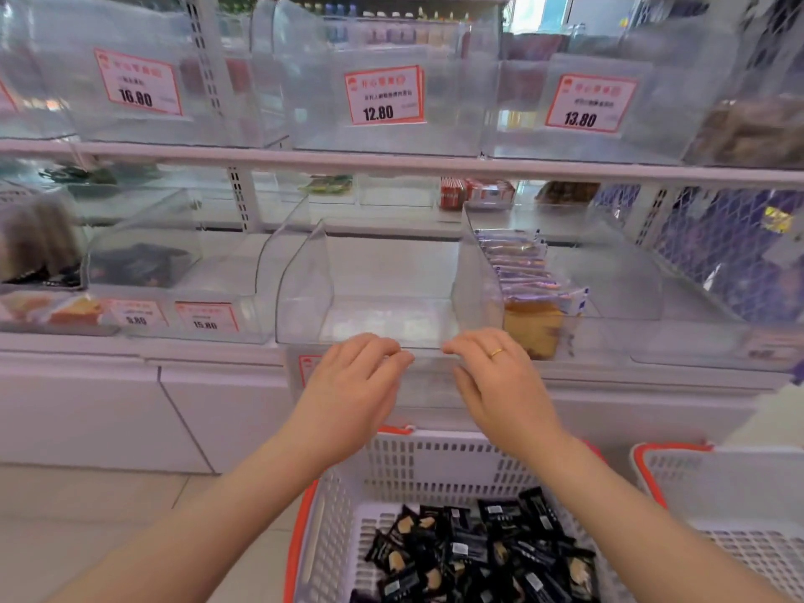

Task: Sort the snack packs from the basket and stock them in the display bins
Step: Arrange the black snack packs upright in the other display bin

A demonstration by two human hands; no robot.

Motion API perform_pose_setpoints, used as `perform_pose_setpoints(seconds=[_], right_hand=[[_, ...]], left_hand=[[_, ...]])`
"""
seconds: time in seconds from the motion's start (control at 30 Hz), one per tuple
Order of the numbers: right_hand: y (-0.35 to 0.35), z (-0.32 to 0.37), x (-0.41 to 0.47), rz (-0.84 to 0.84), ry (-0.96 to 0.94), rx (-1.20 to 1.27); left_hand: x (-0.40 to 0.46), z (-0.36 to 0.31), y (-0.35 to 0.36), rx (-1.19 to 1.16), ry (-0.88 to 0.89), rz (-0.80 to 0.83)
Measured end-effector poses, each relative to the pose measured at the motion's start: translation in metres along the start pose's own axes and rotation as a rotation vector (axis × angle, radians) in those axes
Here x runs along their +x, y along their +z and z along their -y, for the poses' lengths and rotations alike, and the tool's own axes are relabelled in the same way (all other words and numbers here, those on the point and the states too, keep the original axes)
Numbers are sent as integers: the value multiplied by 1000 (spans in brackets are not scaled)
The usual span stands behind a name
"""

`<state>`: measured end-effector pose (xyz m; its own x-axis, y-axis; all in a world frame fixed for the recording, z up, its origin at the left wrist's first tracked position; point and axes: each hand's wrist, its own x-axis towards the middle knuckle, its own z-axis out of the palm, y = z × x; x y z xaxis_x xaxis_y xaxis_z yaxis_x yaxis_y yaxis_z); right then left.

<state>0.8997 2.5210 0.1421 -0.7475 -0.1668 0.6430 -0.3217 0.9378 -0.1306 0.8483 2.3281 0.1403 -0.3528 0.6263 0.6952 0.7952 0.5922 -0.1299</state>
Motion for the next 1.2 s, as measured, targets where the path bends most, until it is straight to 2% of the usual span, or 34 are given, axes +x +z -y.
perform_pose_setpoints(seconds=[0.07,0.13,0.27,0.37,0.47,0.53,0.63,0.7,0.87,0.97,1.1,1.2], right_hand=[[2,-7,-27,-37,29,62],[12,-19,-62,76,127,96],[36,-53,-142,571,448,155],[51,-79,-197,908,562,112],[65,-98,-237,1170,643,72],[74,-107,-253,1271,684,44],[92,-115,-270,1283,724,12],[108,-116,-278,1266,748,28],[142,-107,-290,1241,759,-152],[152,-109,-293,1242,780,-200],[151,-119,-288,1239,879,-109],[134,-129,-285,1085,1152,163]], left_hand=[[-11,-15,11,-60,90,54],[-25,-29,30,-129,187,196],[-54,-60,82,-270,225,628],[-85,-82,128,-277,152,939],[-113,-104,159,-333,135,1129],[-129,-118,174,-383,141,1238],[-144,-135,190,-446,82,1349],[-149,-147,200,-519,-23,1371],[-163,-171,221,-774,-500,1371],[-174,-186,231,-814,-697,1374],[-181,-208,248,-772,-744,1379],[-178,-226,263,-735,-735,1394]])
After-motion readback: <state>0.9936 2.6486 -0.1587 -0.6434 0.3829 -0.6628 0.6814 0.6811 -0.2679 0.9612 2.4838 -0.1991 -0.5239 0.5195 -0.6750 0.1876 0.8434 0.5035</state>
